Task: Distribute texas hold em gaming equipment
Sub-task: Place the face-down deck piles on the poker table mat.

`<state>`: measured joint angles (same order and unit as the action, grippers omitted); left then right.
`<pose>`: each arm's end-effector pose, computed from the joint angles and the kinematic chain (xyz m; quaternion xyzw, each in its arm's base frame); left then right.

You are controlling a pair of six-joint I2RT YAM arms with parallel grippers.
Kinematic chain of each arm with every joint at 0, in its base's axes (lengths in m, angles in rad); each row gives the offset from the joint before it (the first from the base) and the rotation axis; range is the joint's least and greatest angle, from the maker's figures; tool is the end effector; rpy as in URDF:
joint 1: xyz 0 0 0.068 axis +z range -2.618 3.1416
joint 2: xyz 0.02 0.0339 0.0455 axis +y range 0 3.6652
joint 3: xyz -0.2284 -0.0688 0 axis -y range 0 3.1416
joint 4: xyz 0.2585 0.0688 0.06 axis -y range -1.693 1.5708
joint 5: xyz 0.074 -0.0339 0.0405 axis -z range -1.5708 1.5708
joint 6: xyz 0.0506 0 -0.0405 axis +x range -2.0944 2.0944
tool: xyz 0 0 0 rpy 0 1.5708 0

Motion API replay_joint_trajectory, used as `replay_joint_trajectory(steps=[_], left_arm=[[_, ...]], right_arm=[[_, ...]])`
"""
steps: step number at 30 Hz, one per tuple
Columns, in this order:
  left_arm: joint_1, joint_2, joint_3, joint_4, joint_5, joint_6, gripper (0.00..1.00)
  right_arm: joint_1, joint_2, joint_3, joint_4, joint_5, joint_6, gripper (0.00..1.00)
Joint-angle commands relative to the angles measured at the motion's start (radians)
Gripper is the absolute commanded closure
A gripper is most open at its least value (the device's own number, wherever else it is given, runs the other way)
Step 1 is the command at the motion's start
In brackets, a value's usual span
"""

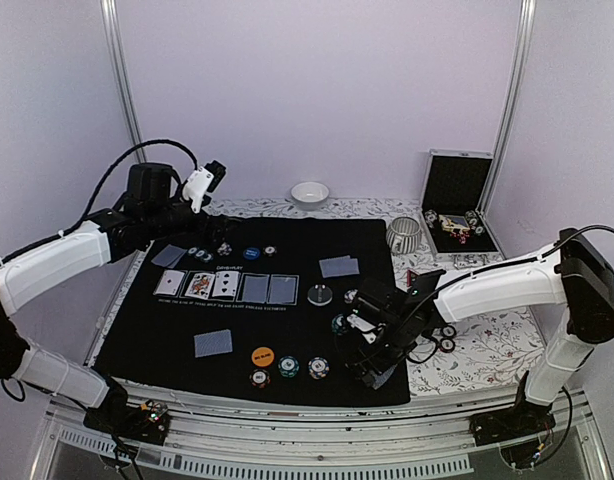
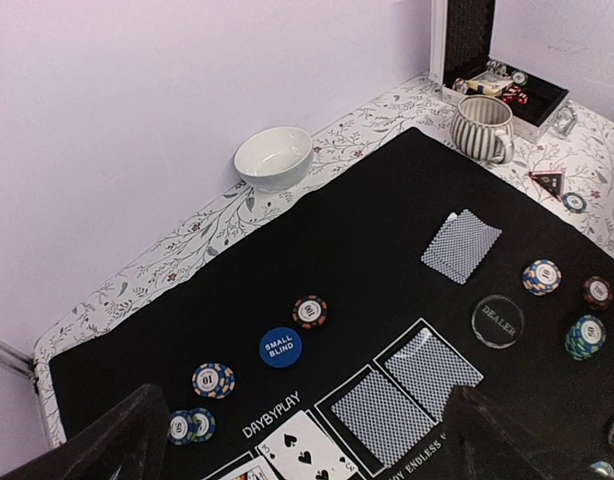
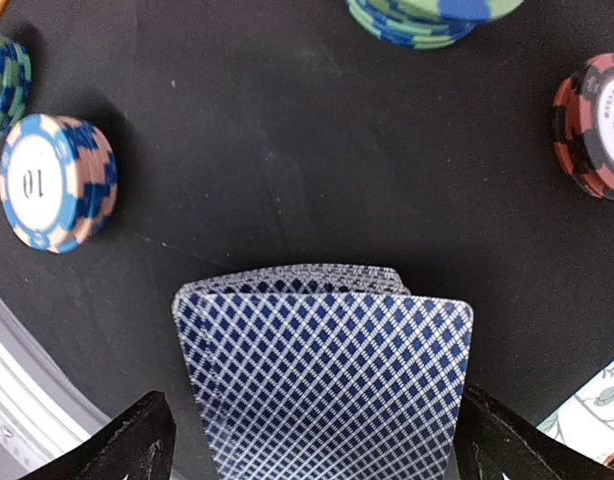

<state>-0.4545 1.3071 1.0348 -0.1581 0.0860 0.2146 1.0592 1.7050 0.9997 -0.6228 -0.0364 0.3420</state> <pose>0.3024 -0.1526 0.2704 0.2981 0.7868 -0.1005 0.5311 0.1532 0.2766 0.0970 -0.3504 0.9286 0.0918 0.0809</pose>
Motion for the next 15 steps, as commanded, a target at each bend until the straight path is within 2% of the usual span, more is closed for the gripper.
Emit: replay_joint_trajectory(steps=[1,8,15], left_arm=[[0.017,-0.026,-0.015,0.024,0.014,-0.006,0.02],[0.026,-0.032,-0.022,0.031,0.014,-0.006,0.02],[0.056,-0.048,-0.039,0.066,0.007,-0.031,0.02]], right_arm=[[-0.004,0.0,0.043,-0.033,0.025,-0.009,0.01],[-0.004,-0.039,0.11,-0.086,0.043,-0.035,0.01],[-0.014,-0.243,0.199,-0.114,0.114,-0.085,0.01]])
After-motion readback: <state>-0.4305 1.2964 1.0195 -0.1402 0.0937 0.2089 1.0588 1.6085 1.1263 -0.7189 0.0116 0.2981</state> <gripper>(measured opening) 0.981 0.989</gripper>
